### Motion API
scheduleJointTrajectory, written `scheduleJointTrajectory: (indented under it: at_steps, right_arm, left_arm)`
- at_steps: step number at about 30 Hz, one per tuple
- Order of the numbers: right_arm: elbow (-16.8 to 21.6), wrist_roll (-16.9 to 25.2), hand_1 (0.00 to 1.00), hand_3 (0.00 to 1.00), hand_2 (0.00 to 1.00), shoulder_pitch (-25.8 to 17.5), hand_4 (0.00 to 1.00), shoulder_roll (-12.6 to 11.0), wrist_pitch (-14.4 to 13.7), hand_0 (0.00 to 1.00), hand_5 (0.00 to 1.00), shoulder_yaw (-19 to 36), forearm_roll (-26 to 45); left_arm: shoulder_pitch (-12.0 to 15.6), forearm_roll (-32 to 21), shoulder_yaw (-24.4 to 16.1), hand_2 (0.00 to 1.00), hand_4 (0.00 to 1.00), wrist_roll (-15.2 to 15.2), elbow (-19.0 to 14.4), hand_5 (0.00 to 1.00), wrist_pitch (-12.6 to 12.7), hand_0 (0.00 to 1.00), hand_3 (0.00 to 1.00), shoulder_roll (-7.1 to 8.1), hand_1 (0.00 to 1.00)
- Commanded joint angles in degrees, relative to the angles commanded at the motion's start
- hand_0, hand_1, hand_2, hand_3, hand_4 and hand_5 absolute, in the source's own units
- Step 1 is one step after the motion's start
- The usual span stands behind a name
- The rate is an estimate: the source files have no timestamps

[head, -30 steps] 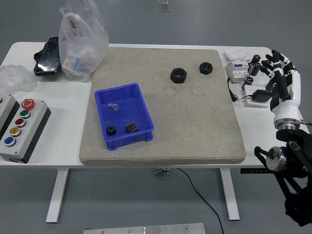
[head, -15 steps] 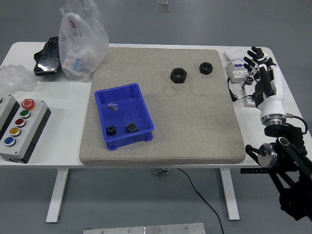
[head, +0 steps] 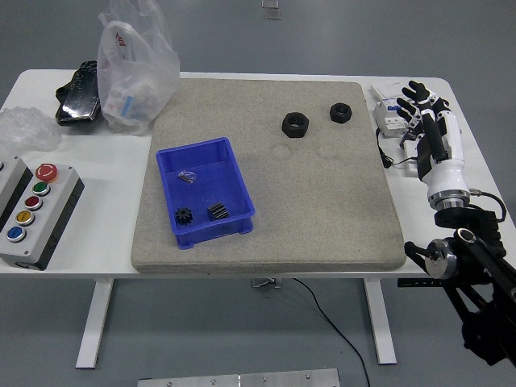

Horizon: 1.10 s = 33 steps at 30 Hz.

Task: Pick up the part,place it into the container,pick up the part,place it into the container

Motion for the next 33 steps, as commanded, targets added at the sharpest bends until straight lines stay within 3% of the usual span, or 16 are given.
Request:
scheduleJointTrajectory:
  at_steps: [18,33]
  right_arm:
    - [0.40,0.07,0.762,0.731,0.739,-0.60,0.897,-0.34,-0.64,0.810,0.720,1.68,-0.15]
    - [-0.08,-0.30,0.769,0.701,0.750,-1.36,0.897,-0.02,-1.12,0.809,0.722,2.24,-0.68]
  left_arm:
    - [-1.09,0.39,0.57,0.579,0.741,0.00,0.00,0.476,-0.01,0.706,0.660,0.59,0.566]
    - [-0.61,1.12,0.12,0.575,0.741,0.21,0.00,0.474,0.61,0.706,0.660,0.67,0.592]
